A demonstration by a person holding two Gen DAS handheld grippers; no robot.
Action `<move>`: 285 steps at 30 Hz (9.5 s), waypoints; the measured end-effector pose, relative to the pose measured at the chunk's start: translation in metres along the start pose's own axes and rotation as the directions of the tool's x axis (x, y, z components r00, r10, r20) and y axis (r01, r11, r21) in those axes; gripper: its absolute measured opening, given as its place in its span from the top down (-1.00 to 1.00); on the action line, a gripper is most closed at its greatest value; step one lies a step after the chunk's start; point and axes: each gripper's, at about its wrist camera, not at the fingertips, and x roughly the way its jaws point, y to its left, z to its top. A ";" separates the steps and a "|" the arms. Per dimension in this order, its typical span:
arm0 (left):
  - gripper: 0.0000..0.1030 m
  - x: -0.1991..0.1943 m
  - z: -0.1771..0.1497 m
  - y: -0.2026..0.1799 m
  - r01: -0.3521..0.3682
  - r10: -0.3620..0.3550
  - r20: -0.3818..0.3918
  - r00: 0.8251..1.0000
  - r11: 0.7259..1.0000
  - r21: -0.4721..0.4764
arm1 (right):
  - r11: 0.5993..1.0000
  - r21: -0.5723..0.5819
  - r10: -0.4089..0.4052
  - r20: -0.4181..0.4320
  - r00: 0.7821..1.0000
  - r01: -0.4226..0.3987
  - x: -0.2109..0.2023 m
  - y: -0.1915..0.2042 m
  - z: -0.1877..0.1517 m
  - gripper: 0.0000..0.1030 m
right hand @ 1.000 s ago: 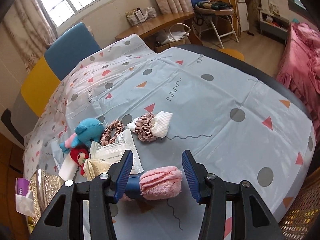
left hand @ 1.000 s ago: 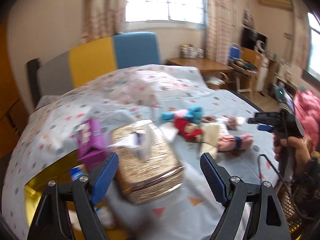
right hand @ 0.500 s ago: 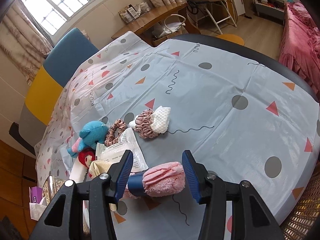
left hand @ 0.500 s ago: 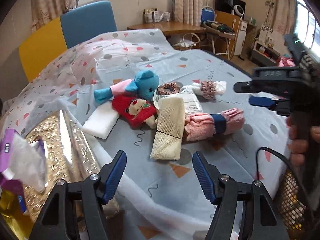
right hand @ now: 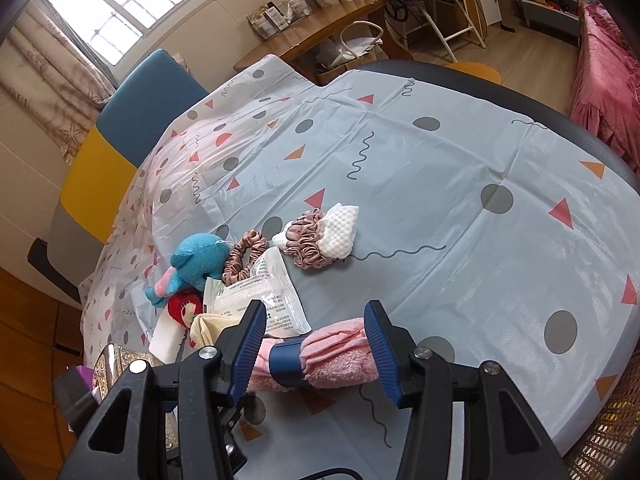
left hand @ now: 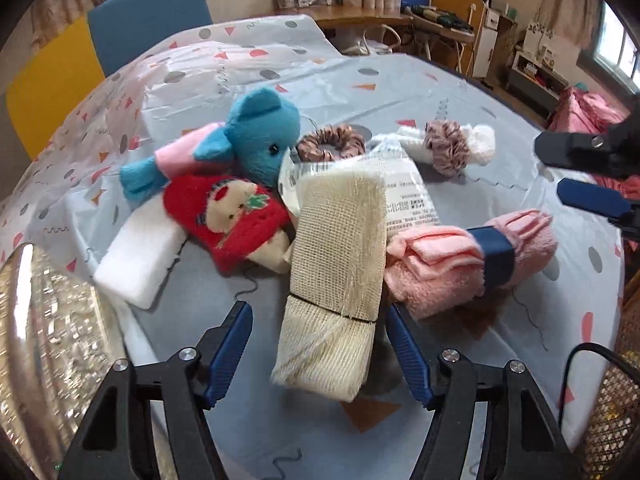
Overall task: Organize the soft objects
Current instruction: 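Grasp beige mesh roll with left gripper while right grasps pink towel roll, then carry beige roll into gold tray with left gripper while right holds pink towel, then carry the pink towel roll into the gold tray and open the right gripper, then move both grippers back over the remaining plush toys and scrunchies, then grasp blue plush elephant with left gripper while right grasps scrunchie-wrapped white cloth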
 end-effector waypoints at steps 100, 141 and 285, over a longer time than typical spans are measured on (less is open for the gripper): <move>-0.32 -0.182 -0.257 0.289 -0.200 0.322 -0.009 0.947 0.568 -0.798 | 0.485 -0.865 -0.304 -0.029 0.952 0.129 0.068 0.082 -0.104 0.15; -0.39 -0.265 -0.326 0.286 -0.281 0.519 0.022 0.854 0.497 -0.821 | 0.261 -0.816 0.193 -0.479 0.856 -0.516 -0.044 0.337 -0.284 0.27; 0.18 -0.097 0.126 0.070 0.085 -0.055 0.177 0.983 0.983 -0.165 | 0.770 -0.586 -0.269 0.059 0.961 0.251 0.049 0.060 0.025 -0.05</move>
